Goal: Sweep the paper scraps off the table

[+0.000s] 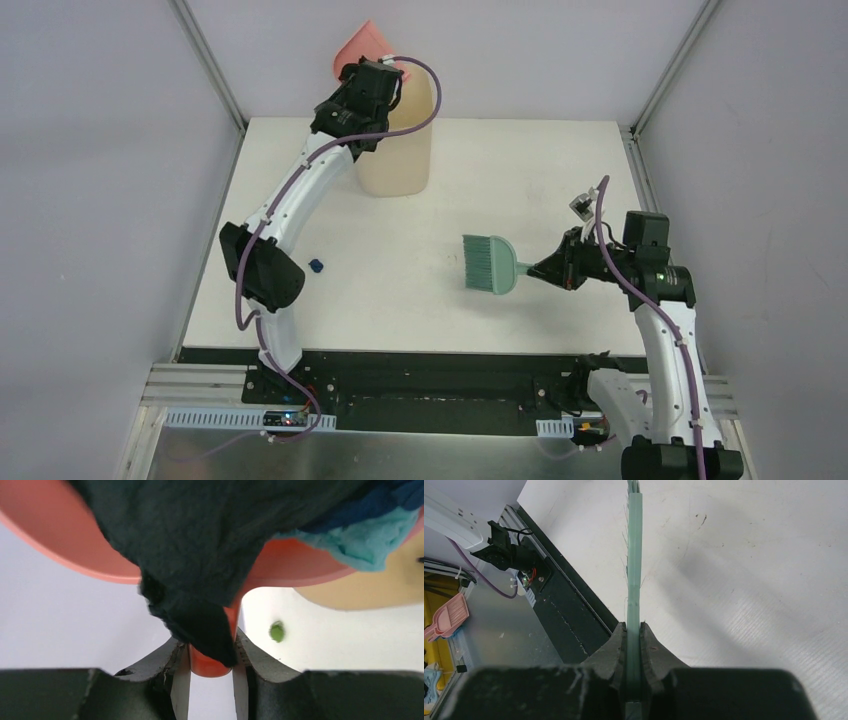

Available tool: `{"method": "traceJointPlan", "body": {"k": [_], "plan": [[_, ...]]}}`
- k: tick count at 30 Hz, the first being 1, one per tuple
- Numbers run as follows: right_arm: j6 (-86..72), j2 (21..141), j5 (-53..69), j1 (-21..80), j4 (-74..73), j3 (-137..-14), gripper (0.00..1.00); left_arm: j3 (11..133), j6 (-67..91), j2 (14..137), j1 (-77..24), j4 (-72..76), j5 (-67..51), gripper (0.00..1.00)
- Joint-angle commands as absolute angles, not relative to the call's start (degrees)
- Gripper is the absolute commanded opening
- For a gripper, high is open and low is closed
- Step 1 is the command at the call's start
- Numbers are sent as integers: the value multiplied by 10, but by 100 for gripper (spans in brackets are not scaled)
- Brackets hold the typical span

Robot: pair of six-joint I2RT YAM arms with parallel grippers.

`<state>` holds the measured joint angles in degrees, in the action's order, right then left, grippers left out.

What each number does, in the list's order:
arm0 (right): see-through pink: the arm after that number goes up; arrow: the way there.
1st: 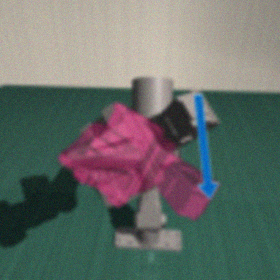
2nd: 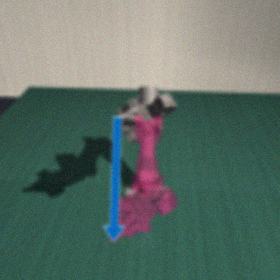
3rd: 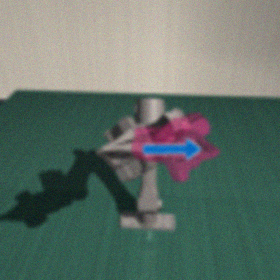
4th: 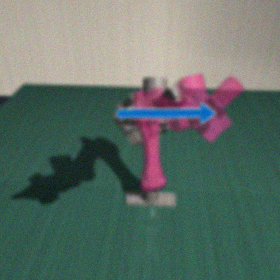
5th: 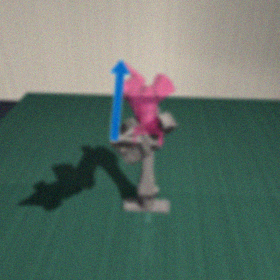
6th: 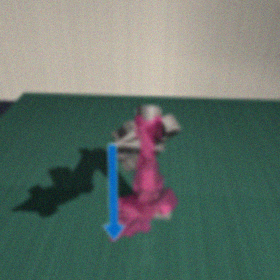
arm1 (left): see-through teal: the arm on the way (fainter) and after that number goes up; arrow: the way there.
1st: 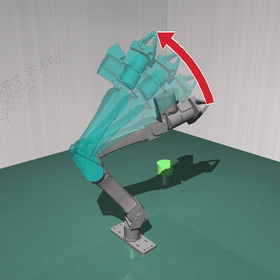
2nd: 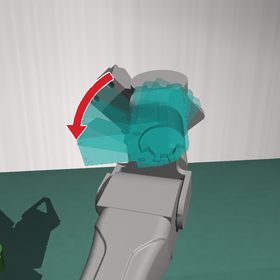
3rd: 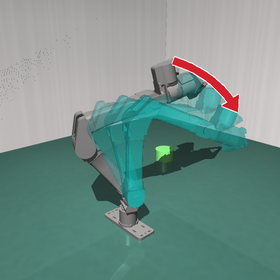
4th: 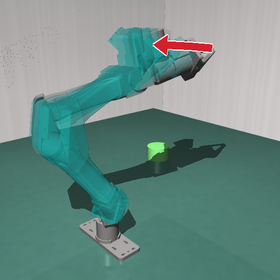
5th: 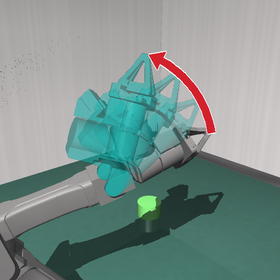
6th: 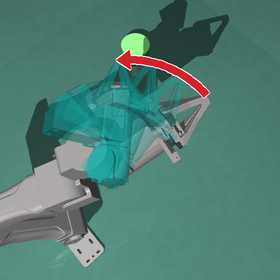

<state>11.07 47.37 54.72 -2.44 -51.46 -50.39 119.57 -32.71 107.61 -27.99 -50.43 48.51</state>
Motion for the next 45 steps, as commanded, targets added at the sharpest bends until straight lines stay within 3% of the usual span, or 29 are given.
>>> {"method": "traceJointPlan", "body": {"k": [1,11,18,38,42,45], "plan": [[130,455,577,-27,-490,-504,0,1128,-565,1070,-264,-223,564,0],[135,456,584,-20,-494,-504,0,953,-957,1078,-248,189,557,0],[139,452,583,-18,-497,-505,0,927,-1017,1068,-249,267,551,0],[138,452,575,-19,-497,-506,0,930,-975,1036,-249,258,549,0],[137,456,573,-19,-497,-506,0,967,-869,997,-264,145,578,0],[137,459,572,-21,-497,-507,0,1000,-695,949,-284,-46,590,0]]}}
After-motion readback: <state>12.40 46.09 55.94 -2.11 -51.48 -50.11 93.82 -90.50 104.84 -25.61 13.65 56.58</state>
